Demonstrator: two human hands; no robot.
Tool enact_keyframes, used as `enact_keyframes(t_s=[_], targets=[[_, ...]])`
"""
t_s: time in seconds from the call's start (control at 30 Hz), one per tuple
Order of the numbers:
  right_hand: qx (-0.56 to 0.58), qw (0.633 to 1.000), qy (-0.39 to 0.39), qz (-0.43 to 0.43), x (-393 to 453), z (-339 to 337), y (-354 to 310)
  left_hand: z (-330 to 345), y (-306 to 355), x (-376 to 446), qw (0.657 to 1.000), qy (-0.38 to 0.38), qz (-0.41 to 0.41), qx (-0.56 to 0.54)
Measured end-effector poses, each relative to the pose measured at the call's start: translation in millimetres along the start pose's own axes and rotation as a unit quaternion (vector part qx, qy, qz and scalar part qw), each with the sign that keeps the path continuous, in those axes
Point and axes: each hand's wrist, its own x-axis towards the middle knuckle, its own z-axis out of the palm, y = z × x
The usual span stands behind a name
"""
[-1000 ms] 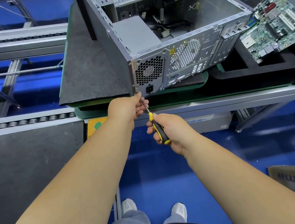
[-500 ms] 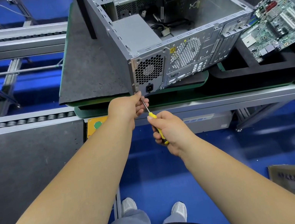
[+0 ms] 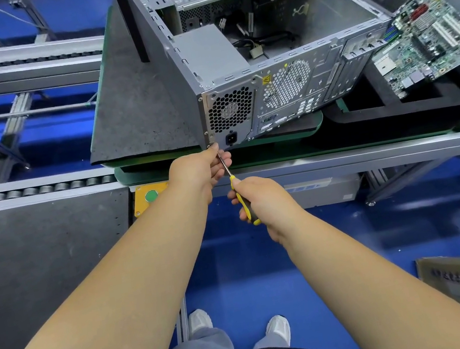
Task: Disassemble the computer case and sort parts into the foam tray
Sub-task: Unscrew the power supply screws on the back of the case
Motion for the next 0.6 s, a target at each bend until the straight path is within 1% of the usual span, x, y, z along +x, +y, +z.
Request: enact_keyframes(t_s=[0.3, 0.5, 0.57, 0.6], targets=[[-0.001, 0.999, 0.011, -0.044, 5, -1, 11, 1, 0, -3, 1.000, 0.006, 0.001, -0.014], [-0.034, 0.995, 0.078, -0.058, 8, -1, 7, 0, -1, -2, 1.000, 0.000, 0.001, -0.011], [-0.059, 0.995, 0.071, -0.049, 7, 0, 3, 0, 0, -2, 1.000, -0.002, -0.002, -0.017], [-0.053, 0.996, 0.060, -0.033, 6, 1, 0, 0, -1, -1, 1.000, -0.002, -0.003, -0.020]])
